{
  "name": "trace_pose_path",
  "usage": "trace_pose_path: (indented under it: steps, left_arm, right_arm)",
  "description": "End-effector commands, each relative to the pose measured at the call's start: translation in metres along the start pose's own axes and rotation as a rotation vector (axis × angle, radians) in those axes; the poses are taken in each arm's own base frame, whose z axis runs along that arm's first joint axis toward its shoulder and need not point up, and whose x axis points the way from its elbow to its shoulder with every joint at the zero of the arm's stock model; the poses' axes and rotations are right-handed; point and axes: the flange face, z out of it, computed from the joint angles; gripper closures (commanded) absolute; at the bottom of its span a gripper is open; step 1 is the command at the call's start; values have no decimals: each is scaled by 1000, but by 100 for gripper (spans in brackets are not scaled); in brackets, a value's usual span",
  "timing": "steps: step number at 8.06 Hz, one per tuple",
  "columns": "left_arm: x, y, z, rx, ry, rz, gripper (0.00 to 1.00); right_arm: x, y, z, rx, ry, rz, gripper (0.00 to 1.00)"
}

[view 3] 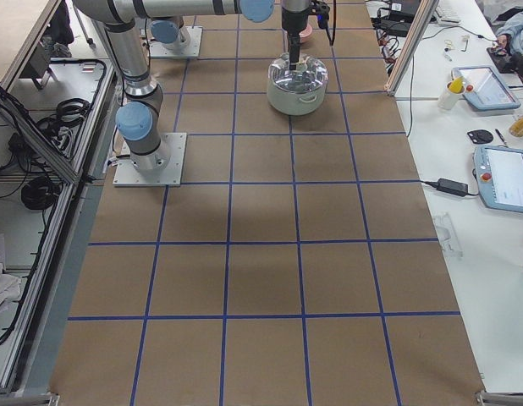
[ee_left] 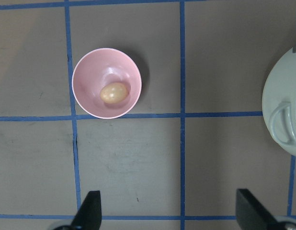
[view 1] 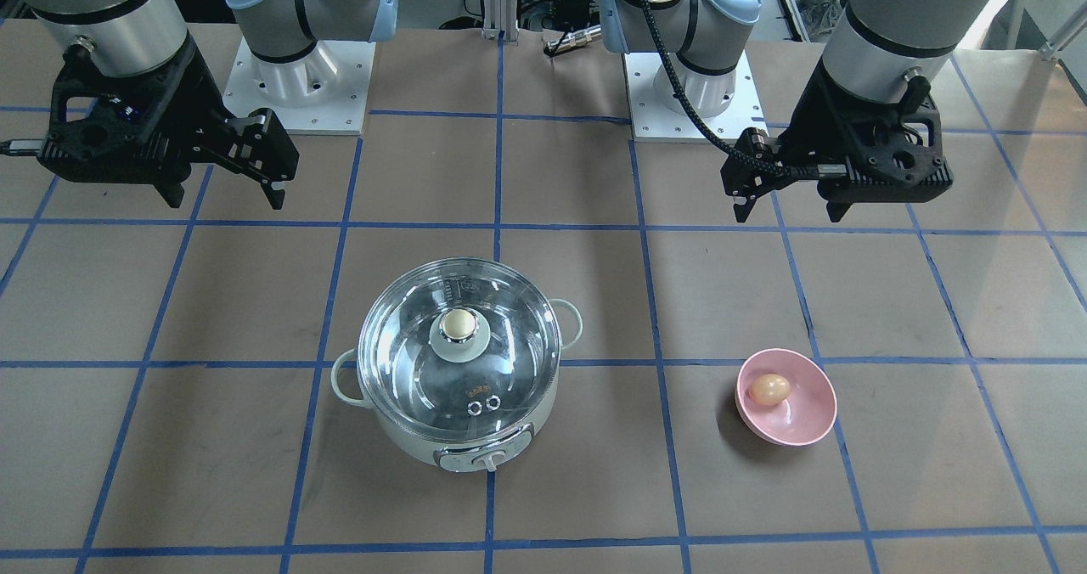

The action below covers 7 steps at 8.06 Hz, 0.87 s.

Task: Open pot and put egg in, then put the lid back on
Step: 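Move the right gripper down onto the glass lid knob of the pot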

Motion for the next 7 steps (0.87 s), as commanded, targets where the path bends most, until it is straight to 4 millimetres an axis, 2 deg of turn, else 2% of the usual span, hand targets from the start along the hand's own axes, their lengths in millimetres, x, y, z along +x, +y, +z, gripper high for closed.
trace_pose_path:
  steps: [1, 2, 3, 4, 5, 6, 7]
  left_arm:
    - [-4, 0, -1, 4, 2, -9, 0]
    - [-6, -3, 3, -4, 5, -10, 0]
    - [-6, -7, 9, -7, 4, -13, 0]
    - [-7, -9, 14, -2, 4, -21, 0]
    - [-13, -17, 9, 64, -8, -100, 0]
    - [-27, -23, 6, 111, -7, -222, 0]
    - [-36, -28, 12, 104, -3, -326, 0]
  right_arm:
    - [-2, 0, 1, -4, 5, 6, 0]
    - [-3, -2, 2, -2, 11, 8, 0]
    - [-14, -13, 12, -19, 5, 56, 0]
    - [-58, -21, 22, 2, 7, 45, 0]
    - [-101, -30, 40, 10, 4, 48, 0]
    - [-126, -42, 58, 37, -17, 45, 0]
    - [-141, -58, 85, 54, -25, 51, 0]
